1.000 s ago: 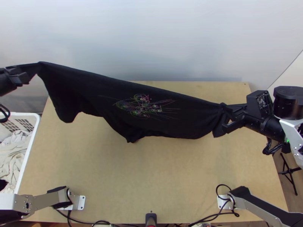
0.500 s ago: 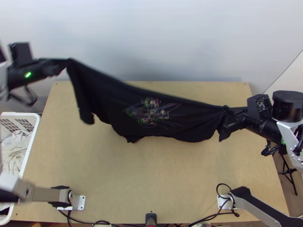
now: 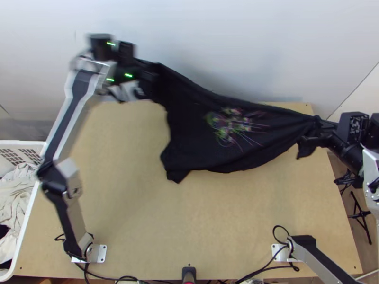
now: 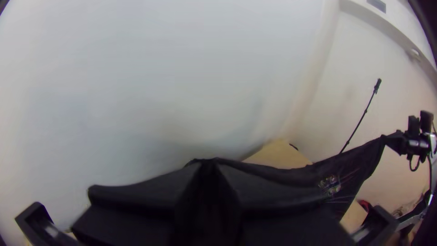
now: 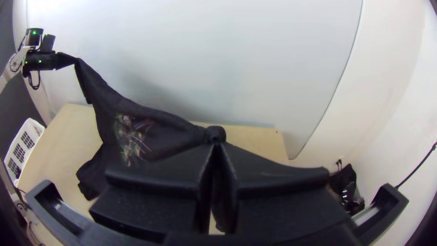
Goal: Fold the t-shirt
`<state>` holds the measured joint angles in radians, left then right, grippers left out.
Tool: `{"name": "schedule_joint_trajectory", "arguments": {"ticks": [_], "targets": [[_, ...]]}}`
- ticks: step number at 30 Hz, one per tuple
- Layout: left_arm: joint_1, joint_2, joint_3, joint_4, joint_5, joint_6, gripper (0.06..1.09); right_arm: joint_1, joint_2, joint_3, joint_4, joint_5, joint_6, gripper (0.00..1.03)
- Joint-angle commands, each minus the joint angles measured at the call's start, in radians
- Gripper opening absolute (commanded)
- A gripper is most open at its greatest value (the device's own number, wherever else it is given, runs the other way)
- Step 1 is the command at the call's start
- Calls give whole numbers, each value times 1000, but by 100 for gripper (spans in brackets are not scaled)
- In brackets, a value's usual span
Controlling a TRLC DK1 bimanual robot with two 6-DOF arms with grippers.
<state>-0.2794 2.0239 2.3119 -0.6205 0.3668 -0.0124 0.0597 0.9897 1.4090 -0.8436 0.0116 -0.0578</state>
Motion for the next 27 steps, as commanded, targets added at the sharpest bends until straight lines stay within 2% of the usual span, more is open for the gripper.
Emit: {"name": "schedule_joint_trajectory", "arguments": {"ticks": [1,5,9,11,13,16,20,27], "targets": [[-118,177,11,102,-137,32,104,-57,-60,-137,54,18,-31,3],[-81,167,-46,65,-195,25,105,-54,-66,-191,63,18,-42,3],[-60,-27,-224,-12,-177,37,105,-54,-66,-196,69,18,-43,3],[-52,-123,-338,-67,-100,71,104,-54,-68,-205,69,18,-45,3],[-49,-188,-424,-191,-11,108,104,-52,-68,-212,69,16,-43,3],[-86,-263,-583,-377,29,212,104,-43,-68,-212,69,16,-39,3],[-135,-329,-821,-412,34,258,104,-40,-66,-211,69,16,-20,3],[-158,-318,-960,-423,113,215,104,-32,-56,-209,71,16,-7,3]]}}
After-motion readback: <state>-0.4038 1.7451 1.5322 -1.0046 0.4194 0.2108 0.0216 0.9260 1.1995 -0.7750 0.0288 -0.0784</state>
